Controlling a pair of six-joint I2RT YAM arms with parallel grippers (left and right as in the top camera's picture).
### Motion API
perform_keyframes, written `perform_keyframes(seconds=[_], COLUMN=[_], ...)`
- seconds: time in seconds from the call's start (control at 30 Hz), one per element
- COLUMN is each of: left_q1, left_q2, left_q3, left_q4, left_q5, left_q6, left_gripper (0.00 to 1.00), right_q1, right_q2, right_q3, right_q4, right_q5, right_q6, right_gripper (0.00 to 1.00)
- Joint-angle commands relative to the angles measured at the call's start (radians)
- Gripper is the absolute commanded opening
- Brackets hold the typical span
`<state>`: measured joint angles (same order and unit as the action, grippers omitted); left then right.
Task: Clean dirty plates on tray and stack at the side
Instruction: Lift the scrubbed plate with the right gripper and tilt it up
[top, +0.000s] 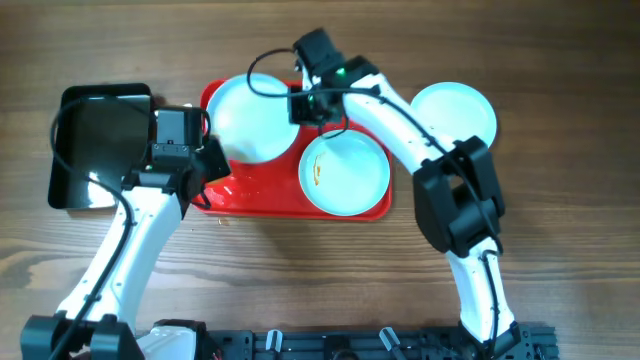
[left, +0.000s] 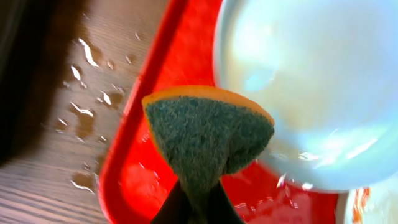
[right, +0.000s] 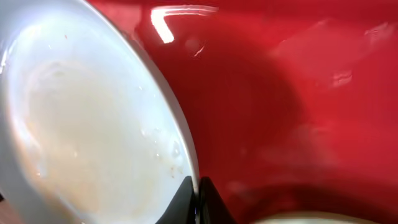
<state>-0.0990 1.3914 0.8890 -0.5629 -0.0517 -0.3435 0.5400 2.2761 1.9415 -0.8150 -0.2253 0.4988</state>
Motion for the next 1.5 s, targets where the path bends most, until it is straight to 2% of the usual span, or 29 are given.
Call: perform_keyframes(seconds=[0.0, 0.23, 0.33, 0.5, 0.7, 0.8, 1.1, 1.23, 1.47], left_q1=[0.000, 0.000, 0.000, 0.000, 0.000, 0.000, 0.000, 0.000, 0.000], left_q2=[0.013, 0.013, 0.013, 0.016, 0.051, 0.083, 0.129, 0.129, 0.129], left_q3=[-0.006, -0.006, -0.006, -0.006, -0.006, -0.006, -0.006, -0.006, -0.006], left_q4=[-0.015, -0.003, 0.000, 0.005, 0.005, 0.005, 0.010, 0.017, 0.020], left_q5=[0.073, 0.074, 0.074, 0.074, 0.074, 0.074, 0.092, 0.123, 0.122], left_q6=[-0.012, -0.012, -0.012, -0.013, -0.012, -0.012, -0.013, -0.012, -0.012], left_gripper=[0.04, 0.04, 0.04, 0.04, 0.04, 0.04, 0.04, 0.04, 0.04], right_q1=[-0.026, -0.004, 0.025, 0.106, 0.226, 0.273, 0.336, 0.341, 0.341], right_q2=[-0.114, -0.205, -0.219, -0.221, -0.221, -0.221, -0.221, -0.221, -0.221], right_q3=[0.061, 0.061, 0.061, 0.061, 0.061, 0.061, 0.061, 0.061, 0.061], right_q4=[-0.043, -0.146, -0.183, -0.216, -0.196, -0.167, -0.142, -0.143, -0.143], right_q5=[0.193, 0.569, 0.734, 0.875, 1.158, 1.215, 1.384, 1.441, 1.430], right_q6=[-0.032, -0.217, -0.251, -0.290, -0.311, -0.396, -0.501, -0.508, -0.494], right_gripper=[0.04, 0.04, 0.04, 0.04, 0.04, 0.04, 0.04, 0.04, 0.04])
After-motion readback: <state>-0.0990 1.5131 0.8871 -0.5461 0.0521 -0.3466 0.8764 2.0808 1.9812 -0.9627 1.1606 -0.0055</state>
